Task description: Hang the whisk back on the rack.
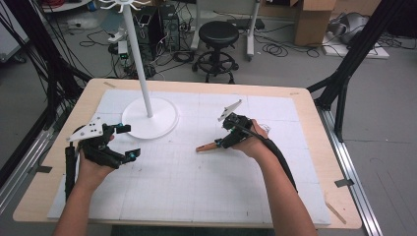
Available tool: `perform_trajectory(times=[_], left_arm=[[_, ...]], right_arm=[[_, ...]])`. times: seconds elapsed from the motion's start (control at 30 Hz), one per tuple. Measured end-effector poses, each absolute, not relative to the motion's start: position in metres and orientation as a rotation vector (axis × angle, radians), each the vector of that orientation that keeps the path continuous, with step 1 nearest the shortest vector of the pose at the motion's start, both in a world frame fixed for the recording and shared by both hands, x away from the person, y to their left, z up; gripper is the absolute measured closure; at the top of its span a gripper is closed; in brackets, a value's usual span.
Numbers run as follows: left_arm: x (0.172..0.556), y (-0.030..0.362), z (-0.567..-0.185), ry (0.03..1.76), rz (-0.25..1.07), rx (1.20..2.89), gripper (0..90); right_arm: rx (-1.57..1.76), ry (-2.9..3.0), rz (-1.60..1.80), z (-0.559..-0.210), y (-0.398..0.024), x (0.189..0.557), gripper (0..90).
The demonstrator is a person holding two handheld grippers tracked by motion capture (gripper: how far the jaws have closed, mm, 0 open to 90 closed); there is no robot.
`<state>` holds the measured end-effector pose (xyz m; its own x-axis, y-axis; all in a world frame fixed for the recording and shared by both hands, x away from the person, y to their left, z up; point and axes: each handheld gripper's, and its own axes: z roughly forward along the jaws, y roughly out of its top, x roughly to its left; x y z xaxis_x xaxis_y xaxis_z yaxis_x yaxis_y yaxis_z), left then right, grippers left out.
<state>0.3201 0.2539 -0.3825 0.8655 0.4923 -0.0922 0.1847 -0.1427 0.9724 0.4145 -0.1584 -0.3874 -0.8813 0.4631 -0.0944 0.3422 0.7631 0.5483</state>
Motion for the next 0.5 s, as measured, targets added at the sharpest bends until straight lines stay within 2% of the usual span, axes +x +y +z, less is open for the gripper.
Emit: perform_trajectory(times=[0.2, 0.27, 0.5], left_arm=[[0.32, 0.254, -0.383, 0.526, 0.289, 1.718, 1.7], [0.32, 0.255, -0.383, 0.525, 0.29, 1.716, 1.7], [0.32, 0.256, -0.383, 0.529, 0.289, 1.715, 1.7]], right_arm=[[0.574, 2.835, 0.627, -0.409, -0.146, 0.423, 31.6], [0.561, 2.891, 0.596, -0.416, -0.145, 0.425, 40.2], [0.528, 2.895, 0.537, -0.414, -0.144, 0.419, 44.3]])
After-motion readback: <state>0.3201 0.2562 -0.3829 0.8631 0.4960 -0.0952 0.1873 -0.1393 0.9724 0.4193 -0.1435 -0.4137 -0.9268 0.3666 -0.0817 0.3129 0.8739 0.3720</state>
